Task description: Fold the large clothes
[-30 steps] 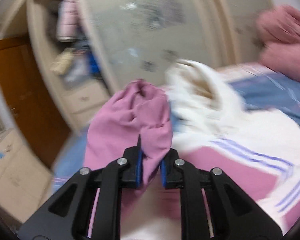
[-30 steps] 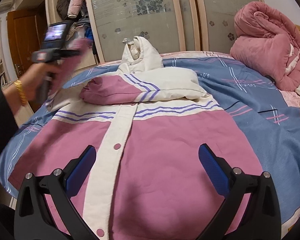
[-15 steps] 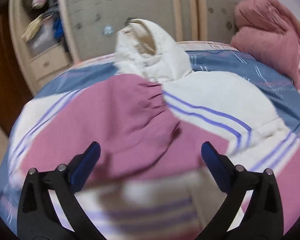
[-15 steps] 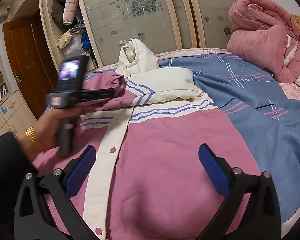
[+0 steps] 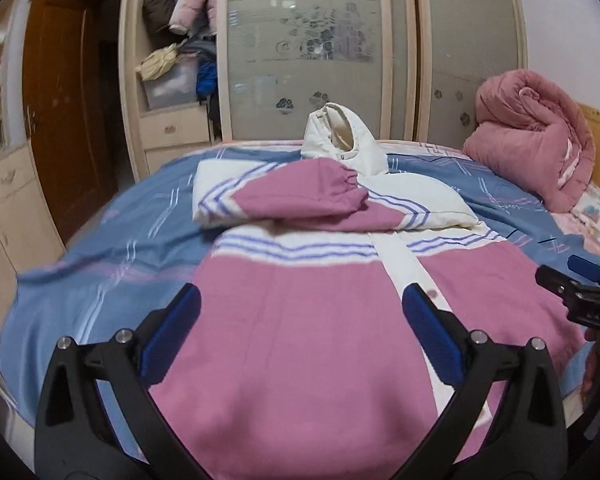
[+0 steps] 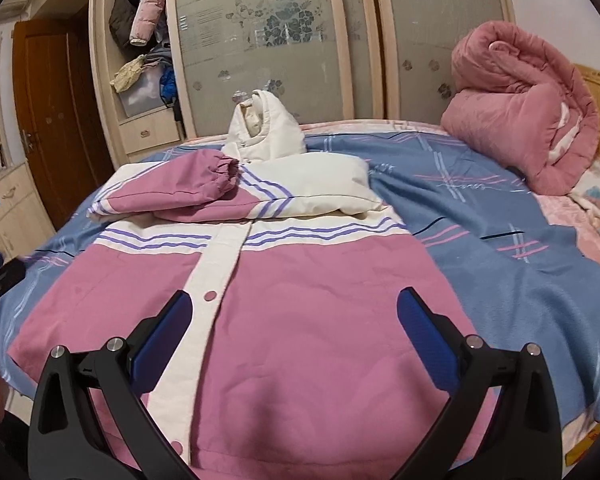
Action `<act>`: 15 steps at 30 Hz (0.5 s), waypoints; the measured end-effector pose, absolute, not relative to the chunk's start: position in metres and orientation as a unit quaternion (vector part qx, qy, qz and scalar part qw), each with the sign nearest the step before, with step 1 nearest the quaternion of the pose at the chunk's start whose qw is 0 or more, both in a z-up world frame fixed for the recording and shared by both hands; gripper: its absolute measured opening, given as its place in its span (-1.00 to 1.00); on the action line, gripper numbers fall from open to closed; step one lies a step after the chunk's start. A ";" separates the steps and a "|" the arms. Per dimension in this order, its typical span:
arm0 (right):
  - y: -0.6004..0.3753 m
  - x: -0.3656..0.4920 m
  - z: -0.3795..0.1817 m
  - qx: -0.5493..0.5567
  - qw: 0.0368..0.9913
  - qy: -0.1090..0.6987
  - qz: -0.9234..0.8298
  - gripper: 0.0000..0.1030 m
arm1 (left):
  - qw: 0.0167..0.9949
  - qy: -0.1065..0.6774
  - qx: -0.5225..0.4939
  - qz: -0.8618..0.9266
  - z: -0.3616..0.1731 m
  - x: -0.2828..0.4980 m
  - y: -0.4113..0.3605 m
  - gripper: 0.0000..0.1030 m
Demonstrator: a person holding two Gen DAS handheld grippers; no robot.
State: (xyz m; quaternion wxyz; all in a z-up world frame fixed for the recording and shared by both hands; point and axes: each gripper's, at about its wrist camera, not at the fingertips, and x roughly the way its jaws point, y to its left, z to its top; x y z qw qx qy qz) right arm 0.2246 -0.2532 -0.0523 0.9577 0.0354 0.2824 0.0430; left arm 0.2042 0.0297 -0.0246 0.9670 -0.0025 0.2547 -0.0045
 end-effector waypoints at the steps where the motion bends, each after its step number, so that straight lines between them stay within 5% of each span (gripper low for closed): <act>1: -0.253 0.223 -0.052 0.034 0.959 0.280 0.040 0.97 | 0.968 0.251 -0.004 -0.013 -0.027 0.201 0.031 0.96; 15: -0.239 0.224 -0.053 0.006 0.965 0.262 0.027 0.97 | 0.967 0.254 0.005 0.002 -0.036 0.210 0.036 0.96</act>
